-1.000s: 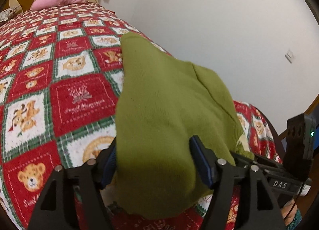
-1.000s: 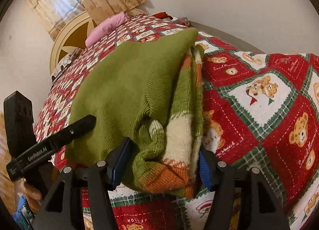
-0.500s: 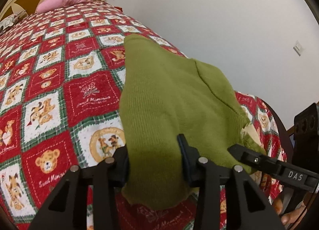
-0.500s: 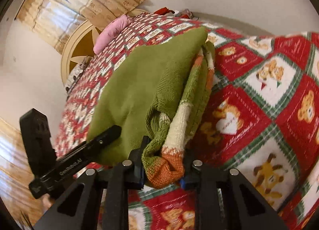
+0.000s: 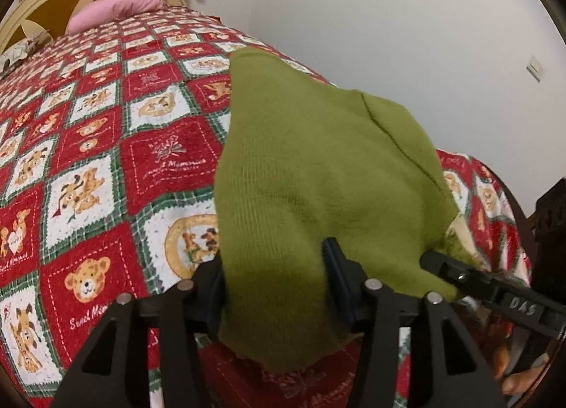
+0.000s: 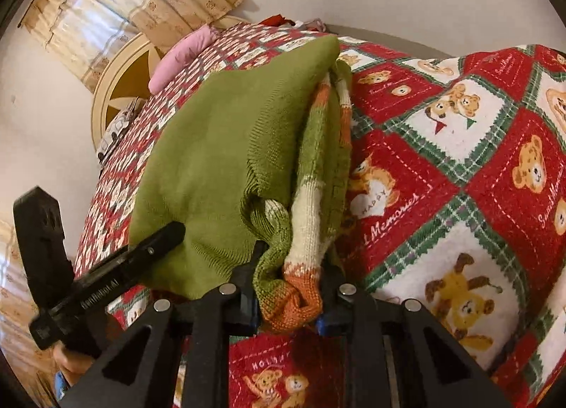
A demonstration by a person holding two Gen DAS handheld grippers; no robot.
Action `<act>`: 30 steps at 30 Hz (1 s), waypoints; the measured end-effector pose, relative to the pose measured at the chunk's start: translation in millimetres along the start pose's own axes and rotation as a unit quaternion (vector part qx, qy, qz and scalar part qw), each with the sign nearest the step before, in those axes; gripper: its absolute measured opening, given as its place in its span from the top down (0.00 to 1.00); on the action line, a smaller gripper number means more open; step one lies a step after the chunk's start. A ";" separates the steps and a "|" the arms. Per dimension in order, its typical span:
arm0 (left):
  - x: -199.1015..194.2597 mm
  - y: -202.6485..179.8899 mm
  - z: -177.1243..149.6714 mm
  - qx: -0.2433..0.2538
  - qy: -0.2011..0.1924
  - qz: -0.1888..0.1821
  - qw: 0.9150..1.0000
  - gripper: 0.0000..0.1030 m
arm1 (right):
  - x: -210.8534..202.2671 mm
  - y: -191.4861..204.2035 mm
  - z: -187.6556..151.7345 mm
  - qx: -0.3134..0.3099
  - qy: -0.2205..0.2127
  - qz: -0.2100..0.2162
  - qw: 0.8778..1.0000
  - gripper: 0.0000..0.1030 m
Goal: Fold small clothes
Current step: 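Lower the folded sweater onto the quilt and open both grippers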
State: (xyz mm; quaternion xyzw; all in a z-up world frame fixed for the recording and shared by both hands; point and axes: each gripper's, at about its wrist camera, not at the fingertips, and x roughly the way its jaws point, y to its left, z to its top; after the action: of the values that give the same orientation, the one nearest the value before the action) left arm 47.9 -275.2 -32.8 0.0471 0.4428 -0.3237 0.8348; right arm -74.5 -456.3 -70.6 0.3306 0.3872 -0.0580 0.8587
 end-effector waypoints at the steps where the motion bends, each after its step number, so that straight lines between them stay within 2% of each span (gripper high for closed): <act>1: -0.2 2.3 -1.3 -0.005 -0.004 0.001 1.000 0.38 | 0.1 0.0 0.2 0.002 -0.003 -0.002 1.000 0.78; 2: -1.2 4.4 -2.0 -0.009 -0.006 0.006 1.000 0.29 | 0.0 0.5 -0.6 0.003 -0.008 -0.007 1.000 0.78; 4: -4.4 9.0 -4.9 -0.012 -0.010 0.019 1.000 0.20 | -1.6 0.7 -1.9 0.005 -0.017 -0.008 1.000 0.76; 8: -17.4 18.0 -14.3 -0.017 -0.012 0.010 1.000 0.16 | -16.8 7.9 -13.7 -0.019 -0.034 -0.025 0.999 0.68; 11: -25.0 20.8 -22.2 -0.014 -0.016 0.021 1.000 0.11 | -31.6 11.2 -20.4 -0.028 -0.041 -0.040 0.998 0.64; 16: -30.5 23.2 -35.5 -0.012 -0.010 0.036 0.999 0.10 | -53.3 27.2 -28.2 -0.077 -0.063 -0.086 0.991 0.64; 19: -36.7 22.5 -39.8 -0.011 -0.008 0.042 0.999 0.10 | -60.6 43.4 -31.3 -0.121 -0.095 -0.118 0.981 0.64; 21: -43.1 21.7 -42.5 -0.008 -0.015 0.045 0.999 0.10 | -65.3 57.7 -34.6 -0.152 -0.119 -0.123 0.974 0.64; 25: -51.3 26.3 -43.6 -0.020 -0.031 0.043 0.998 0.11 | -50.0 77.9 -38.9 -0.207 -0.103 -0.102 0.967 0.73; 27: -53.5 28.1 -43.0 -0.023 -0.032 0.047 0.998 0.11 | -37.8 80.7 -39.5 -0.214 -0.097 -0.105 0.966 0.75; 28: -54.6 28.3 -42.4 -0.021 -0.034 0.054 0.998 0.11 | -30.3 78.3 -38.5 -0.216 -0.090 -0.109 0.966 0.82; 30: -57.6 27.1 -42.2 -0.011 -0.042 0.070 0.997 0.11 | -18.4 70.8 -39.4 -0.220 -0.079 -0.122 0.965 0.83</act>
State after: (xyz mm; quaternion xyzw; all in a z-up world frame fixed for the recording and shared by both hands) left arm 10.9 -209.7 -19.5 0.0548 0.4064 -0.2608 0.8740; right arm -86.7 -380.2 -39.6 0.0781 0.3591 -0.1019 0.9244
